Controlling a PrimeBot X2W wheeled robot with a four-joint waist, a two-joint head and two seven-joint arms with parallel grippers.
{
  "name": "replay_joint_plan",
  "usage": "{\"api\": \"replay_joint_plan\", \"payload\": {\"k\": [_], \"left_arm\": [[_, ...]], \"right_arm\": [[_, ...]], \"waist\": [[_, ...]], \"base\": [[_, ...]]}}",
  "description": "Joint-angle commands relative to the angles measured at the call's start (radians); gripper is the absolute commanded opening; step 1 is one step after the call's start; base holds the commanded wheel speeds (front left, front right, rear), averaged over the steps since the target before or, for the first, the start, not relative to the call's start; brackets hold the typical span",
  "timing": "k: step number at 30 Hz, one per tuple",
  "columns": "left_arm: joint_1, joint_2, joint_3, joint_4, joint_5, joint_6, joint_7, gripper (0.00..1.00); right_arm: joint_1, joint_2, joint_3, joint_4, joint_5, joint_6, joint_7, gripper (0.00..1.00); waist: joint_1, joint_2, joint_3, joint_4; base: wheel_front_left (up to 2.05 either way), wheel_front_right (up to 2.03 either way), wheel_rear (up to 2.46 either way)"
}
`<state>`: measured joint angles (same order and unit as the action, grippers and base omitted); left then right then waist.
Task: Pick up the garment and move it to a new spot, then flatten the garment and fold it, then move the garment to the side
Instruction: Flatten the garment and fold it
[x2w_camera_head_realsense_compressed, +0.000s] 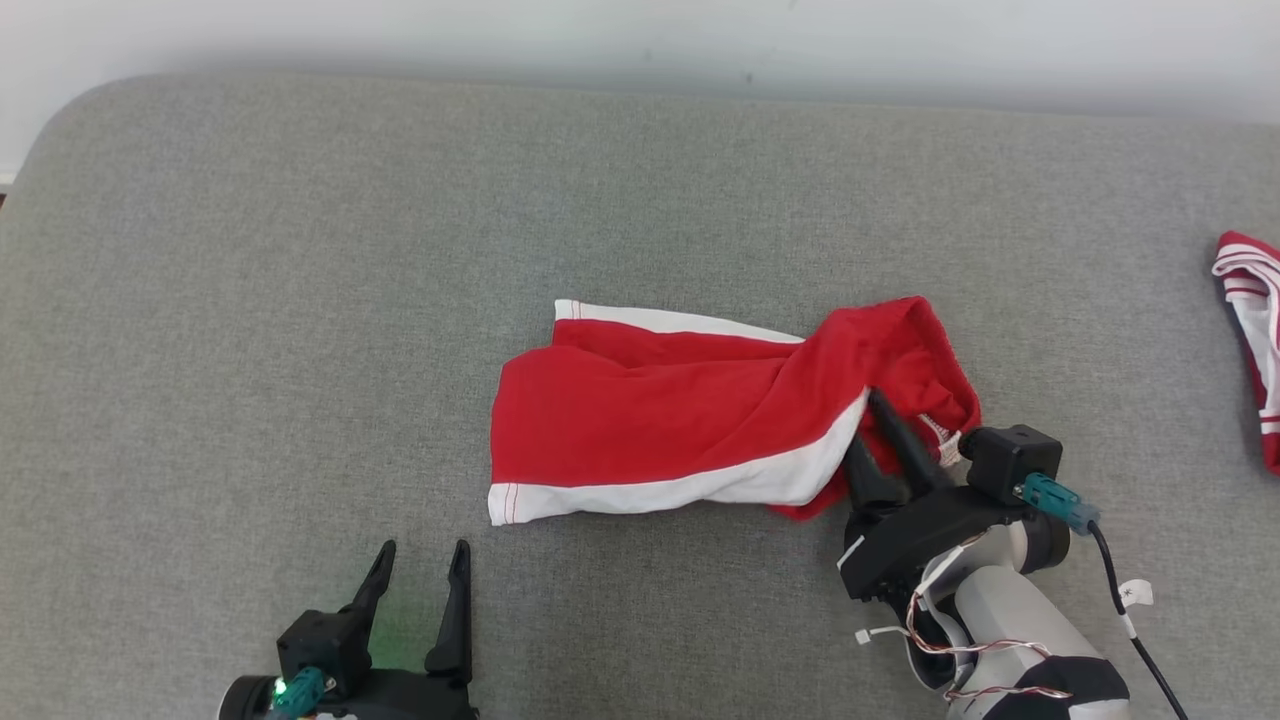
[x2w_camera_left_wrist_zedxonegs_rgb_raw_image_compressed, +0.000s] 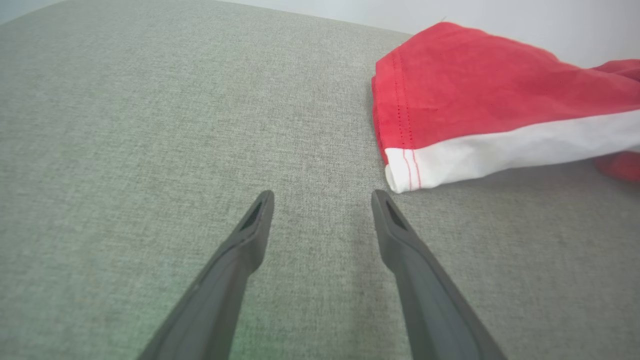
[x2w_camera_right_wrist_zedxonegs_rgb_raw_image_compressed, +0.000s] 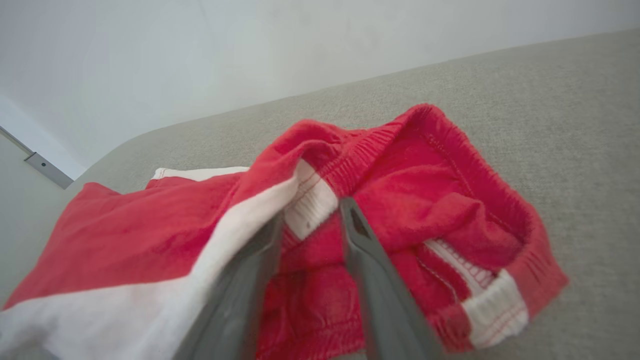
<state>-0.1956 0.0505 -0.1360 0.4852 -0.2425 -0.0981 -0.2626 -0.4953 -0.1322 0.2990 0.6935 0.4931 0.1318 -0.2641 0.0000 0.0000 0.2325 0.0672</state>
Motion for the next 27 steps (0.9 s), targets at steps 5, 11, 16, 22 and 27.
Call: {"api": "replay_joint_plan", "payload": {"k": [5,11,16,22,27], "left_arm": [[-0.016,0.0,-0.006,-0.002,-0.005,0.0,-0.003,1.0],[-0.02,0.0,-0.001,-0.001,-0.001,0.005,-0.003,1.0],[-0.026,0.0,-0.001,0.004,-0.001,0.004,-0.003,1.0],[-0.033,0.0,-0.012,0.003,-0.008,0.0,-0.003,1.0],[-0.033,0.0,-0.021,0.005,-0.009,-0.001,-0.003,1.0]], "right_arm": [[-0.02,-0.002,0.019,-0.006,0.021,-0.003,0.001,0.0],[0.001,-0.017,0.012,-0.021,0.035,-0.003,0.001,0.0],[0.006,-0.021,0.005,-0.024,0.041,-0.003,0.001,0.0],[-0.003,-0.003,0.021,-0.026,0.078,-0.003,0.001,1.0],[-0.006,-0.002,0.033,-0.037,0.112,-0.003,0.001,1.0]], "waist": [[0.0,0.0,0.016,0.006],[0.0,0.0,0.019,0.0],[0.0,0.0,0.021,-0.008],[0.0,0.0,0.029,-0.005],[0.0,0.0,0.035,0.004]], "base": [[0.0,0.0,0.0],[0.0,0.0,0.0],[0.0,0.0,0.0],[0.0,0.0,0.0],[0.0,0.0,0.0]]}}
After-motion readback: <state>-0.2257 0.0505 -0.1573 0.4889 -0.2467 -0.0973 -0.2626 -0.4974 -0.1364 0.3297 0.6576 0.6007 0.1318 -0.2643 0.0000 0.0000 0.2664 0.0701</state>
